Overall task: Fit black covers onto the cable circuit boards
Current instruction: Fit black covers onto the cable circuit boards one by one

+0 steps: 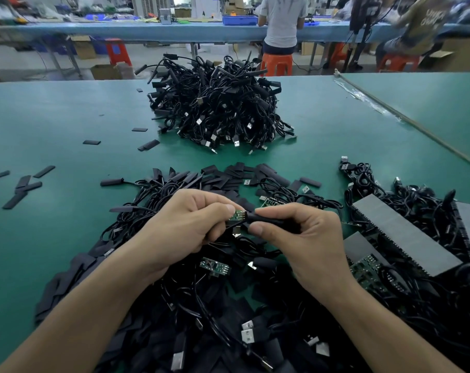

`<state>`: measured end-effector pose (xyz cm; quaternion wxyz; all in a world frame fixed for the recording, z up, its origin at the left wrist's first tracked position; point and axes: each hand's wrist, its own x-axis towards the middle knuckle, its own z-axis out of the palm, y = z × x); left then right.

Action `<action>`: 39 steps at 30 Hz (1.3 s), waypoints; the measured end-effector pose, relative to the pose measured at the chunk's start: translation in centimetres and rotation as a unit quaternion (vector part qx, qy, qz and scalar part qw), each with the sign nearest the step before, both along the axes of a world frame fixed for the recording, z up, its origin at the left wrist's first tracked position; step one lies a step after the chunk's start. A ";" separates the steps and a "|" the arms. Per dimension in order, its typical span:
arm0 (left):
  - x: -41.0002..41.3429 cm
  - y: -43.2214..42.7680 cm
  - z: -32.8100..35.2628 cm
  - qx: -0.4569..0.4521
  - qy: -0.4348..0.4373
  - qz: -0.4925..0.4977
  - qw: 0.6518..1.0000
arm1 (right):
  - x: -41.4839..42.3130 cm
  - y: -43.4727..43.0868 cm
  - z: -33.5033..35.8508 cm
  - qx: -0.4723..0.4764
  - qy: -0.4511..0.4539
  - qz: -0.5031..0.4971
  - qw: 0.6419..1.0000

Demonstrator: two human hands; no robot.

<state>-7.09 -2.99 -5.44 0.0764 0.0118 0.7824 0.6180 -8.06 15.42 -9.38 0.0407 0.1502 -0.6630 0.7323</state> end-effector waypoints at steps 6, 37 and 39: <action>0.0 -0.2 0.0 0.013 -0.009 -0.019 1.000 | -0.1 0.0 0.2 0.016 0.029 -0.001 0.999; 0.1 -1.1 0.2 0.016 -0.012 -0.078 0.997 | 0.0 0.1 0.0 0.004 -0.075 0.114 0.991; 0.1 -1.1 0.3 0.013 -0.005 -0.073 0.997 | 0.0 0.1 0.0 0.016 -0.069 0.128 0.989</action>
